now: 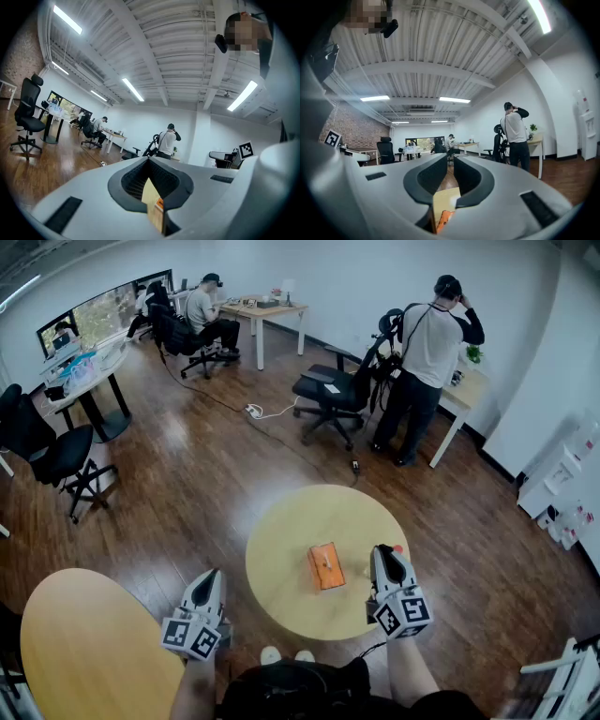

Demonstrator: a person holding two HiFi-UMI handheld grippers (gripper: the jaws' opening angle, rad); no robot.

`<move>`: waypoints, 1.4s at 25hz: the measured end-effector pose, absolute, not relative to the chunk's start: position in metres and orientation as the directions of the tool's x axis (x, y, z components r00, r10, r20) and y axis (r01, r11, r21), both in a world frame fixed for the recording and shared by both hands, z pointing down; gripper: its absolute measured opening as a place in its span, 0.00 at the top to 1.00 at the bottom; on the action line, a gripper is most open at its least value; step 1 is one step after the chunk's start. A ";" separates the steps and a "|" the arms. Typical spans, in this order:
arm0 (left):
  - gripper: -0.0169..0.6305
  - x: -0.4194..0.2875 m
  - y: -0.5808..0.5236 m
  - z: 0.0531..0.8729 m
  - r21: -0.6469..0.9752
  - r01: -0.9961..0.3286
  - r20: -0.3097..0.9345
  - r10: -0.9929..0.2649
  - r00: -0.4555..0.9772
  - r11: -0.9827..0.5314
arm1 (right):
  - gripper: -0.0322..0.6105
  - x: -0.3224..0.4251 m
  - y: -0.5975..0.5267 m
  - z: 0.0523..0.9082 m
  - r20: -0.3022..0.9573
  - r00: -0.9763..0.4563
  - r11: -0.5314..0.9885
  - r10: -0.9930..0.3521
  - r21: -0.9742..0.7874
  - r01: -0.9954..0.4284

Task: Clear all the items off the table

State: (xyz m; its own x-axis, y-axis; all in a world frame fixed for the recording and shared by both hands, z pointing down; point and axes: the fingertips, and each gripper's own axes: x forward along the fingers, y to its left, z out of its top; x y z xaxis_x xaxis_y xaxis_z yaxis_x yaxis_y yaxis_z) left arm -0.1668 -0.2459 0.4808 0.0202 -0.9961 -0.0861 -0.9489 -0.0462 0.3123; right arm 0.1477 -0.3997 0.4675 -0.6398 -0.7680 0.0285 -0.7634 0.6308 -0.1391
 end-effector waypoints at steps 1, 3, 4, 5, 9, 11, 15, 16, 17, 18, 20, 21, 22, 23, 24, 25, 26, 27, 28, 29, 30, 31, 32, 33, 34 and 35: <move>0.99 -0.168 -0.249 0.482 0.308 -0.950 -0.084 -0.996 0.024 -0.049 | 0.88 0.143 -0.401 0.471 0.028 -0.643 0.634 -0.765 -0.138 -0.761; 0.99 -0.172 -0.254 0.484 0.299 -0.953 -0.080 -0.996 0.032 -0.055 | 0.87 0.133 -0.405 0.480 0.042 -0.655 0.645 -0.755 -0.139 -0.752; 0.99 -0.173 -0.257 0.486 0.295 -0.954 -0.077 -0.996 0.034 -0.055 | 0.78 0.127 -0.408 0.487 0.063 -0.665 0.652 -0.744 -0.145 -0.744; 0.99 -0.175 -0.260 0.489 0.293 -0.954 -0.072 -0.997 0.034 -0.054 | 0.72 0.119 -0.411 0.496 0.094 -0.676 0.660 -0.731 -0.153 -0.735; 0.99 -0.180 -0.270 0.506 0.307 -0.951 -0.033 -0.999 0.027 -0.035 | 0.45 0.093 -0.422 0.546 0.271 -0.697 0.689 -0.664 -0.140 -0.711; 0.99 -0.179 -0.273 0.515 0.315 -0.949 0.000 -1.000 0.031 -0.029 | 0.38 0.084 -0.424 0.577 0.368 -0.684 0.696 -0.630 -0.123 -0.707; 0.99 -0.178 -0.279 0.541 0.336 -0.942 0.052 -0.998 0.030 -0.011 | 0.28 0.078 -0.434 0.649 0.541 -0.617 0.686 -0.571 -0.097 -0.721; 0.99 -0.177 -0.280 0.546 0.339 -0.941 0.069 -0.997 0.029 -0.004 | 0.23 0.079 -0.437 0.664 0.579 -0.596 0.682 -0.556 -0.092 -0.726; 0.99 -0.176 -0.282 0.551 0.341 -0.940 0.087 -0.996 0.030 0.002 | 0.23 0.080 -0.439 0.678 0.611 -0.577 0.676 -0.543 -0.089 -0.731; 0.99 -0.175 -0.284 0.556 0.344 -0.939 0.105 -0.994 0.030 0.008 | 0.23 0.082 -0.442 0.691 0.638 -0.559 0.669 -0.530 -0.090 -0.737; 0.99 -0.174 -0.291 0.568 0.345 -0.938 0.139 -0.990 0.031 0.020 | 0.23 0.087 -0.451 0.717 0.686 -0.522 0.652 -0.506 -0.092 -0.753; 0.99 -0.174 -0.295 0.575 0.347 -0.938 0.154 -0.988 0.030 0.026 | 0.18 0.088 -0.455 0.730 0.710 -0.504 0.645 -0.493 -0.091 -0.759; 0.99 -0.174 -0.298 0.581 0.350 -0.936 0.166 -0.986 0.031 0.030 | 0.13 0.089 -0.458 0.742 0.731 -0.486 0.640 -0.478 -0.088 -0.763; 0.99 -0.173 -0.300 0.587 0.356 -0.934 0.177 -0.984 0.034 0.032 | 0.13 0.089 -0.459 0.754 0.751 -0.469 0.639 -0.465 -0.082 -0.765; 0.99 -0.172 -0.300 0.592 0.364 -0.931 0.186 -0.982 0.041 0.030 | 0.13 0.088 -0.459 0.764 0.767 -0.451 0.639 -0.456 -0.070 -0.766; 0.99 -0.170 -0.299 0.597 0.371 -0.928 0.193 -0.980 0.050 0.026 | 0.13 0.088 -0.458 0.772 0.780 -0.432 0.640 -0.454 -0.051 -0.766; 0.99 -0.167 -0.298 0.601 0.378 -0.925 0.199 -0.978 0.061 0.020 | 0.13 0.088 -0.457 0.779 0.789 -0.412 0.640 -0.455 -0.031 -0.768; 0.99 -0.164 -0.297 0.603 0.384 -0.923 0.204 -0.976 0.069 0.015 | 0.13 0.089 -0.457 0.785 0.798 -0.395 0.635 -0.454 -0.020 -0.772; 0.99 -0.162 -0.296 0.604 0.390 -0.921 0.209 -0.975 0.075 0.013 | 0.13 0.090 -0.456 0.790 0.810 -0.383 0.627 -0.445 -0.023 -0.779; 0.99 -0.162 -0.294 0.604 0.394 -0.919 0.213 -0.974 0.078 0.013 | 0.13 0.090 -0.452 0.794 0.825 -0.373 0.618 -0.425 -0.037 -0.786; 0.99 -0.163 -0.290 0.602 0.398 -0.917 0.216 -0.973 0.079 0.014 | 0.13 0.089 -0.447 0.799 0.843 -0.363 0.610 -0.396 -0.054 -0.791; 0.99 -0.165 -0.287 0.598 0.399 -0.917 0.215 -0.974 0.077 0.016 | 0.14 0.090 -0.442 0.803 0.862 -0.350 0.606 -0.366 -0.065 -0.793; 0.99 -0.168 -0.285 0.594 0.398 -0.917 0.211 -0.975 0.071 0.019 | 0.25 0.091 -0.439 0.806 0.875 -0.339 0.606 -0.344 -0.069 -0.792; 0.99 -0.170 -0.285 0.589 0.395 -0.919 0.205 -0.977 0.063 0.024 | 0.26 0.092 -0.439 0.807 0.882 -0.334 0.609 -0.331 -0.071 -0.790; 0.99 -0.173 -0.284 0.584 0.390 -0.921 0.197 -0.979 0.053 0.029 | 0.29 0.093 -0.441 0.807 0.885 -0.334 0.612 -0.324 -0.073 -0.787; 0.99 -0.178 -0.283 0.577 0.384 -0.923 0.188 -0.981 0.042 0.034 | 0.31 0.092 -0.441 0.804 0.885 -0.335 0.614 -0.323 -0.074 -0.786</move>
State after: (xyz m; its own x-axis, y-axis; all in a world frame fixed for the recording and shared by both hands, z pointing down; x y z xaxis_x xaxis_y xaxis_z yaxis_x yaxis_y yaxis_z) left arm -0.1777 -0.2826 0.5774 0.0419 -0.9813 0.1879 -0.9226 0.0342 0.3842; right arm 0.0923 -0.4413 0.8036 -0.3355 -0.3228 0.8850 -0.7856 0.6143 -0.0737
